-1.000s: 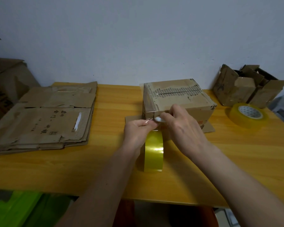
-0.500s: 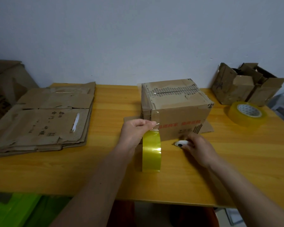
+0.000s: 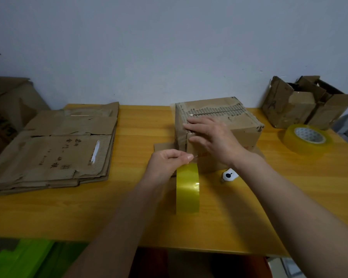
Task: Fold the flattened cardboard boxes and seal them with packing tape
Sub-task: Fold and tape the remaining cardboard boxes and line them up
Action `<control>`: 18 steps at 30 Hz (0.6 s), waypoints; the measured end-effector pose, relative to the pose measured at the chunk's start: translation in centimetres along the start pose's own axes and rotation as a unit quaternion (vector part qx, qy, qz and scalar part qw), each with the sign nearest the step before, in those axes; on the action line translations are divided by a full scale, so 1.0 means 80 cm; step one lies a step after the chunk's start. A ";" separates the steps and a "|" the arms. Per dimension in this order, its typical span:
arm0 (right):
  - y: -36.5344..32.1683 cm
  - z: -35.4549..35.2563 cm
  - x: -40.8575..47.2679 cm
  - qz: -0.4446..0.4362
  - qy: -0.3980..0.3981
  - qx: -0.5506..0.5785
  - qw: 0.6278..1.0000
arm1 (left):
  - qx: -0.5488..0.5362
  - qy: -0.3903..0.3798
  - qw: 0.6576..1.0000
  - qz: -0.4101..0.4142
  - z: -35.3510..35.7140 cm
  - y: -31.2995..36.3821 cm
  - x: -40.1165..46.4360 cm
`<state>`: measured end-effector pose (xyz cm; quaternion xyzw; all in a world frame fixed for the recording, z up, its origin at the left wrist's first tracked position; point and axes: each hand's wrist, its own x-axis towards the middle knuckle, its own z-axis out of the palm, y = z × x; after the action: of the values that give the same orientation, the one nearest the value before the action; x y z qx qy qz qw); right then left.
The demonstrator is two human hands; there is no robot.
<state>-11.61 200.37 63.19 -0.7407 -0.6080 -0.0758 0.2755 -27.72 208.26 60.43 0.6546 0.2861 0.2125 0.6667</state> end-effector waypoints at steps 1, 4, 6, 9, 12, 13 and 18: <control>0.000 -0.001 0.000 0.008 -0.001 0.009 1.000 | -0.004 -0.003 1.000 0.003 -0.001 -0.001 -0.001; -0.004 -0.004 0.000 0.017 -0.008 0.007 1.000 | -0.038 -0.002 0.999 0.021 -0.001 -0.006 -0.004; -0.014 -0.004 -0.011 0.013 0.040 0.010 0.999 | -0.050 0.008 0.998 0.041 -0.001 -0.010 -0.007; -0.044 0.004 -0.046 0.070 0.164 0.108 0.978 | -0.051 0.023 0.996 0.071 -0.002 -0.014 -0.009; -0.068 0.018 -0.065 0.230 0.096 0.333 0.909 | -0.040 0.027 0.994 0.099 -0.001 -0.016 -0.011; -0.069 0.023 -0.067 0.269 0.080 0.384 0.880 | -0.035 0.025 0.993 0.110 0.002 -0.016 -0.013; -0.078 0.025 -0.070 0.351 0.102 0.568 0.737 | -0.012 0.056 0.987 0.153 0.014 -0.016 -0.021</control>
<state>-19.30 197.20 60.97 -0.5952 -0.2032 0.3103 0.7128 -28.32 206.23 59.27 0.6699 0.2170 0.3520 0.6166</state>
